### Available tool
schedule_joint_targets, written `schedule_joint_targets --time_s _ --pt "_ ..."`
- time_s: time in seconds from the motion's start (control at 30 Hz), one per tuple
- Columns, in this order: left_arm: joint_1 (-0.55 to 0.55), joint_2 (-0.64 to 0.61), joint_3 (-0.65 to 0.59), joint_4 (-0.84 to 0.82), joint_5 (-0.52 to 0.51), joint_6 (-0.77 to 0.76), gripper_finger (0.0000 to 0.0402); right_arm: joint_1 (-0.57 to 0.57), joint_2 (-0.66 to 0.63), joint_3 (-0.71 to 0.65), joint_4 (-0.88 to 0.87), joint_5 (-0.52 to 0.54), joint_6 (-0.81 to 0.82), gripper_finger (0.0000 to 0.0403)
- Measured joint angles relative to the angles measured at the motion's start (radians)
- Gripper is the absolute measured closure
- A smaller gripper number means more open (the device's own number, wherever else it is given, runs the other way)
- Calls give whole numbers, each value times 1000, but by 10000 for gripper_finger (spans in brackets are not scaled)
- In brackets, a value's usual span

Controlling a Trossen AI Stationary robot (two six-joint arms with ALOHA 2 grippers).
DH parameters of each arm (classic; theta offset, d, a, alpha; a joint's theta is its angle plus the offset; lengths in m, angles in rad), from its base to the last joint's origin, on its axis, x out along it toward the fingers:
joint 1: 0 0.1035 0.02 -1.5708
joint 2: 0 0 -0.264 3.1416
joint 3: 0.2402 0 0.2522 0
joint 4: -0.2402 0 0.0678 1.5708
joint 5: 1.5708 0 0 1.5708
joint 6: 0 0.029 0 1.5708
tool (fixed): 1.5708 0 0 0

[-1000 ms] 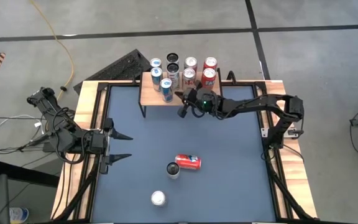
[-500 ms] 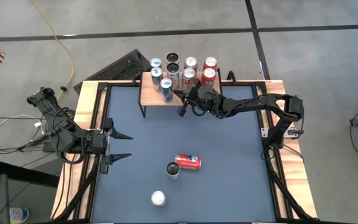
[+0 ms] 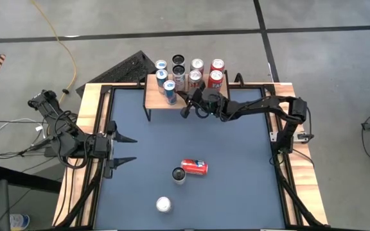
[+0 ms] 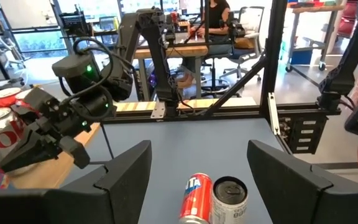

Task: Place canned beverage on shelf
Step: Put the blue soda can on the shelf aligned with the other blue soda can

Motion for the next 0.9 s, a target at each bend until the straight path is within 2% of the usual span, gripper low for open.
schedule_joint_targets --time_s 0.07,0.17,0.23,0.47,0.73,0.9 --pt "0 0 0 0 -1 0 145 4 -1 13 -31 24 -19 403" --pt "0 0 0 0 -1 -4 145 20 -16 24 -93 129 -60 403" --pt "0 0 0 -1 -1 -10 145 30 -32 27 -97 158 -78 403" --pt "0 0 0 -6 -1 -10 145 74 -43 27 -141 160 -83 403" --pt "0 0 0 -23 -1 -17 145 69 -33 27 -146 160 -65 403" --pt "0 0 0 -23 -1 -18 145 64 -32 27 -148 115 -55 403"
